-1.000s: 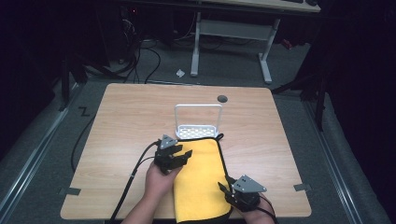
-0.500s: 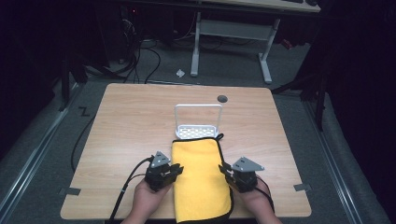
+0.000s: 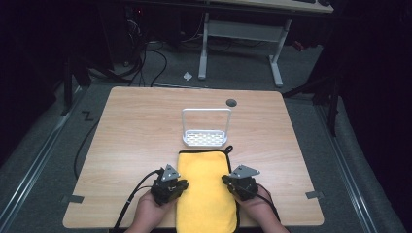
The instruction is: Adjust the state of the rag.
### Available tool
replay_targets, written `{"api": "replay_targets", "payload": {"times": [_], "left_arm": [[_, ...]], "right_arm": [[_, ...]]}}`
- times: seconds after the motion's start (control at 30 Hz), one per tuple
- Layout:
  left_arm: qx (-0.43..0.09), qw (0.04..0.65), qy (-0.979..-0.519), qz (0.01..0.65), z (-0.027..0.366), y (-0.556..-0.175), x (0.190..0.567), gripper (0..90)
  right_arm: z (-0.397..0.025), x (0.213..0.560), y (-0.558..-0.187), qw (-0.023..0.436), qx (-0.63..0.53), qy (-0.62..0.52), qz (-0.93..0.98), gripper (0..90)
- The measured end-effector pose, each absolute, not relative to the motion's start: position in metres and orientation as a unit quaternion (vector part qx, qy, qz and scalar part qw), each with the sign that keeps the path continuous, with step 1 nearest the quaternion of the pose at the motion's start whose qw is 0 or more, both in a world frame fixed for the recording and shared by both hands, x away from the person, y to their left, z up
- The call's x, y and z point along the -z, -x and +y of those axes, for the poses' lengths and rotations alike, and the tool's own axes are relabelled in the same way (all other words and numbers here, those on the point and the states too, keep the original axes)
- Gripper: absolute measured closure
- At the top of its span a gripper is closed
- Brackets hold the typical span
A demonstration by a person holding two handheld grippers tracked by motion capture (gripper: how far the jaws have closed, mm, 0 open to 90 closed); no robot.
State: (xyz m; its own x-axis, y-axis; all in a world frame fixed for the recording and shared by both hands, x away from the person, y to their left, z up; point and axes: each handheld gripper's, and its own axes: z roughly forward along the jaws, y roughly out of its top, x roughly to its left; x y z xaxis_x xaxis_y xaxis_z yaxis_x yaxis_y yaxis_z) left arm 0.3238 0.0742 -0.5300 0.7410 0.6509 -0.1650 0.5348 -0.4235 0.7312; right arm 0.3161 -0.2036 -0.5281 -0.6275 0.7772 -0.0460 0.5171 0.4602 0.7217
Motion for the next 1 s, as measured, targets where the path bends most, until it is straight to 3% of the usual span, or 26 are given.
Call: {"api": "replay_targets", "payload": {"times": [0.17,0.27,0.37,0.53,0.67,0.8,0.9,1.0], "left_arm": [[-0.073,0.415,-0.842,0.337,0.084,-0.303,0.532,78.0],[-0.067,0.424,-0.832,0.352,0.090,-0.305,0.529,69.7],[-0.081,0.433,-0.811,0.386,0.100,-0.320,0.525,63.0],[-0.082,0.447,-0.778,0.434,0.107,-0.357,0.521,43.4],[-0.062,0.441,-0.770,0.456,0.098,-0.379,0.529,37.3],[-0.054,0.439,-0.762,0.474,0.093,-0.387,0.535,50.4],[-0.057,0.442,-0.766,0.463,0.092,-0.385,0.538,69.0],[-0.060,0.444,-0.769,0.455,0.090,-0.384,0.540,78.5]], "right_arm": [[-0.204,0.528,-0.296,0.179,-0.351,-0.369,0.842,83.5],[-0.203,0.529,-0.291,0.180,-0.355,-0.365,0.842,82.2],[-0.204,0.529,-0.294,0.172,-0.357,-0.365,0.842,81.3],[-0.206,0.530,-0.295,0.167,-0.364,-0.362,0.842,81.3],[-0.207,0.530,-0.295,0.166,-0.366,-0.361,0.842,81.2],[-0.207,0.531,-0.295,0.167,-0.368,-0.361,0.841,79.9],[-0.207,0.531,-0.295,0.167,-0.369,-0.361,0.840,79.5],[-0.207,0.529,-0.295,0.168,-0.377,-0.363,0.836,75.6]]}}
